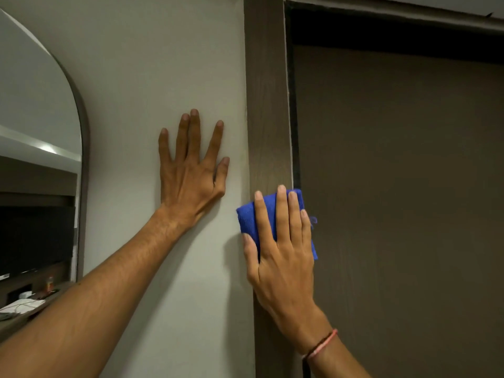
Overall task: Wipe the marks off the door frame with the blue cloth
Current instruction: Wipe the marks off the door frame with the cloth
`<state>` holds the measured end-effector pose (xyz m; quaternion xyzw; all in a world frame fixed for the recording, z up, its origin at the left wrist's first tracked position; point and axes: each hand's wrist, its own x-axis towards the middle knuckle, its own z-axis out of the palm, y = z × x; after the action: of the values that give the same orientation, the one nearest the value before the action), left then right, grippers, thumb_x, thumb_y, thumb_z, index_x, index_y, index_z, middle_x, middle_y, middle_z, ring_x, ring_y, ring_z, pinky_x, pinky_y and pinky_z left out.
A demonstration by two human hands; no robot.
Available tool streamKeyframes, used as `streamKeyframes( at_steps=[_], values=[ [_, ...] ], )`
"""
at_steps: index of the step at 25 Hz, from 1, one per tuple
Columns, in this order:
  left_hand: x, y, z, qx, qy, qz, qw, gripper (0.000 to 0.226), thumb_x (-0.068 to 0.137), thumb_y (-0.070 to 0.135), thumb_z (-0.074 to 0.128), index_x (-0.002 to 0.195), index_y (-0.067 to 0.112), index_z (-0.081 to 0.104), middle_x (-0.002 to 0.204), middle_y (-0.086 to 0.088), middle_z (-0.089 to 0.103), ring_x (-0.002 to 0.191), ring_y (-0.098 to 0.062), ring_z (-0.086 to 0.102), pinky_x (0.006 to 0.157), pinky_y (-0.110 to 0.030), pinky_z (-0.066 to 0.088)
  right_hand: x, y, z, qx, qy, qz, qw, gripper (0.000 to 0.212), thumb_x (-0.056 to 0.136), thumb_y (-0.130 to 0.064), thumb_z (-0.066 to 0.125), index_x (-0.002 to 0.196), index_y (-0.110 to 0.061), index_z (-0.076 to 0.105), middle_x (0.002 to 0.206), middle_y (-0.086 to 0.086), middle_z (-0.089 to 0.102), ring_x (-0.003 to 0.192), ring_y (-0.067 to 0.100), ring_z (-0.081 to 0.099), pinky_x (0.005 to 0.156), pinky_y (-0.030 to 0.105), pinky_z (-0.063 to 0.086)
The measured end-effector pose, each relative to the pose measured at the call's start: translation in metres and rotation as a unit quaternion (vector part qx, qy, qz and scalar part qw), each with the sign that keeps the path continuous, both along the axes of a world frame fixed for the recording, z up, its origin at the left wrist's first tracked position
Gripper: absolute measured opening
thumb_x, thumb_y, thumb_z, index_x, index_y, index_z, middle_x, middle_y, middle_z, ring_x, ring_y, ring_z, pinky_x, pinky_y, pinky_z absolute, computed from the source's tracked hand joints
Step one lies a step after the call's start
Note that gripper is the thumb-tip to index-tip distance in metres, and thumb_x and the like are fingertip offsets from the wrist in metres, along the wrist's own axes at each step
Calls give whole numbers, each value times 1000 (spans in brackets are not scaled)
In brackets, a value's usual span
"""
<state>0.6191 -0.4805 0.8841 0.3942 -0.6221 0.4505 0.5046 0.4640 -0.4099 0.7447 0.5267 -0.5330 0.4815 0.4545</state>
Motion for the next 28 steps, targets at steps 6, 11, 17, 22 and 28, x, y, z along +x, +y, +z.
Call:
streamKeyframes(
  at_steps=[6, 11, 17, 22, 28],
  values=[
    [-1, -2, -3, 2, 3, 2, 1000, 71, 102, 56, 18, 165, 27, 2, 174, -17, -2, 161, -31, -1, 129, -61, 5, -3, -6, 120, 4, 24, 6, 1000, 73, 106, -53, 35, 165, -23, 6, 174, 16, -2, 162, 32, -3, 133, 51, 4],
    [-1, -4, -1, -8, 2, -7, 1000, 71, 102, 56, 17, 165, 27, 4, 173, -19, 1, 161, -32, 2, 128, -62, 6, -2, -8, 215, -4, 5, 0, 1000, 70, 107, -54, 28, 165, -21, 7, 174, 18, -2, 162, 35, -3, 132, 52, 4],
    [-2, 0, -19, 7, -3, 2, 1000, 70, 104, 55, 19, 165, 25, 4, 173, -20, 4, 161, -34, 4, 128, -63, 8, 4, 3, 23, -5, -1, -13, 1000, 67, 106, -50, 37, 164, -22, 18, 173, 16, 10, 162, 31, 6, 132, 50, 13],
    [-2, 0, -30, 8, -7, 5, 1000, 71, 103, 56, 18, 165, 25, 4, 173, -20, 3, 161, -34, 3, 128, -63, 8, -2, 0, 95, 13, 27, -7, 1000, 71, 106, -53, 35, 165, -22, 12, 174, 17, 4, 162, 32, 2, 133, 49, 5],
    [-1, -6, -41, -12, 1, 9, 1000, 69, 104, 55, 21, 165, 25, 7, 172, -22, 6, 161, -35, 6, 128, -63, 10, 2, -12, 196, -19, -14, 2, 1000, 70, 107, -56, 28, 165, -21, 10, 174, 18, 2, 162, 34, 1, 132, 50, 4]
  ],
)
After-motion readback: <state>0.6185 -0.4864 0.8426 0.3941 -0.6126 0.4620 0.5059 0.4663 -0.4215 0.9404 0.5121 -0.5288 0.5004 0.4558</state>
